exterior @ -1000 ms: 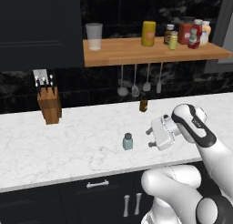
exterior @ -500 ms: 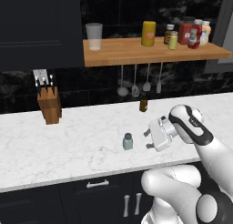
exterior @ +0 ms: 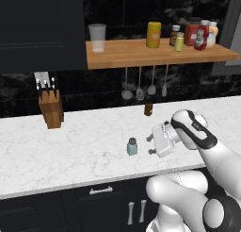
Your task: Put the shaker and condiment bottle from the counter next to their counterparts in the cabinet.
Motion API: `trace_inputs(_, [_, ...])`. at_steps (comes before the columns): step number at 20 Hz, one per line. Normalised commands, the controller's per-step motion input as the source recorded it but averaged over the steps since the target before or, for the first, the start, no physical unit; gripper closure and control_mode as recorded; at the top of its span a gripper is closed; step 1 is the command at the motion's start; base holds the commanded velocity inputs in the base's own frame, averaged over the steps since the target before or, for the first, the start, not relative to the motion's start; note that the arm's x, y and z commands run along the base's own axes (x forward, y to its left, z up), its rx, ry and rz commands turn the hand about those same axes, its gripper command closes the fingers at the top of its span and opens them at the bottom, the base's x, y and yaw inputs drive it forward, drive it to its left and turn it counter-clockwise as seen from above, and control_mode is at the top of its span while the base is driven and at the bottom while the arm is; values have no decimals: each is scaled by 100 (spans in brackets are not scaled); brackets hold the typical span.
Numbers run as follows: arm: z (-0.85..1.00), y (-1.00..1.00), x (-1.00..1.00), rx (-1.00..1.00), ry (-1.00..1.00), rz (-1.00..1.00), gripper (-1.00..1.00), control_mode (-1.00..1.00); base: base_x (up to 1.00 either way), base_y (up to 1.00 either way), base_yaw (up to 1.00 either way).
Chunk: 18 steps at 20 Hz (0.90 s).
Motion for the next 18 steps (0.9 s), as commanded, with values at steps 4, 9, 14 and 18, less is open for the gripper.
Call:
trace_inputs(4, [-6, 3, 14, 0, 0, 0, -100, -100, 0, 0, 0])
trace_inputs(9, [-2, 1, 10, 0, 0, 0, -100, -100, 0, 0, 0])
trace_inputs(14, [-5, 0, 11, 0, 0, 0, -100, -100, 0, 0, 0])
trace_inputs(18, [-6, 0, 2, 0, 0, 0, -100, -100, 0, 0, 0])
